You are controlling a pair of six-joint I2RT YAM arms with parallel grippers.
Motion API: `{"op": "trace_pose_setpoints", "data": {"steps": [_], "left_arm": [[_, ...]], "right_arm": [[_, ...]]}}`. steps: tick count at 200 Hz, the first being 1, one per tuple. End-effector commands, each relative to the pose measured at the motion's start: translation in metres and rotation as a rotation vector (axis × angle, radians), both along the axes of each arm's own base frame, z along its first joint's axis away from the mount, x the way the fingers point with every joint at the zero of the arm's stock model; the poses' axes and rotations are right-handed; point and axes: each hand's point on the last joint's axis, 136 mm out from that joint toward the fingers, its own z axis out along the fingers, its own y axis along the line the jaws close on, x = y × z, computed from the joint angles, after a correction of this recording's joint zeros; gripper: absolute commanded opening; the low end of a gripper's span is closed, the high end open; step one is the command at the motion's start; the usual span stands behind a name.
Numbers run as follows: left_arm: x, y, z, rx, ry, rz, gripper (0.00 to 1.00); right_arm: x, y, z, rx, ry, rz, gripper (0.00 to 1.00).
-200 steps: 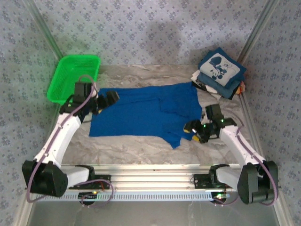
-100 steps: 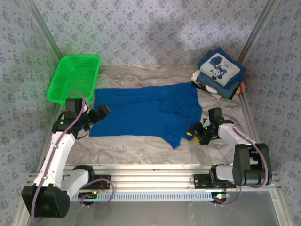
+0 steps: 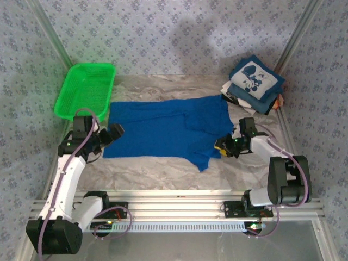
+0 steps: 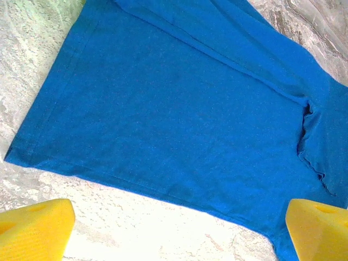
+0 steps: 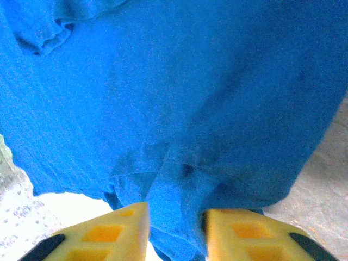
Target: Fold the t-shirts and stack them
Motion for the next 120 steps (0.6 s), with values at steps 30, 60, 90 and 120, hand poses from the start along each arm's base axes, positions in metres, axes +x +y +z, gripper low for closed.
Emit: {"op": "trace_pose_setpoints", "data": {"steps": [30,60,90,120], "left_arm": [[-0.003,0.007,0.004,0.026,-0.022,0.012,1.00],[-0.003,0.008,0.002,0.030,-0.020,0.015,1.00],[-0.003,0.010,0.001,0.041,-0.018,0.014,1.00],[-0.004,0.012,0.000,0.058,-0.015,0.011,1.00]], "right_arm": [[0.009,0.004,0.008,0.053,-0.003,0.001,0.05],[0.021,-0.005,0.013,0.058,-0.011,-0.035,0.00],[0.040,-0.014,0.020,0.095,-0.025,-0.094,0.00],[0.055,-0.019,0.023,0.094,-0.024,-0.109,0.00]]}}
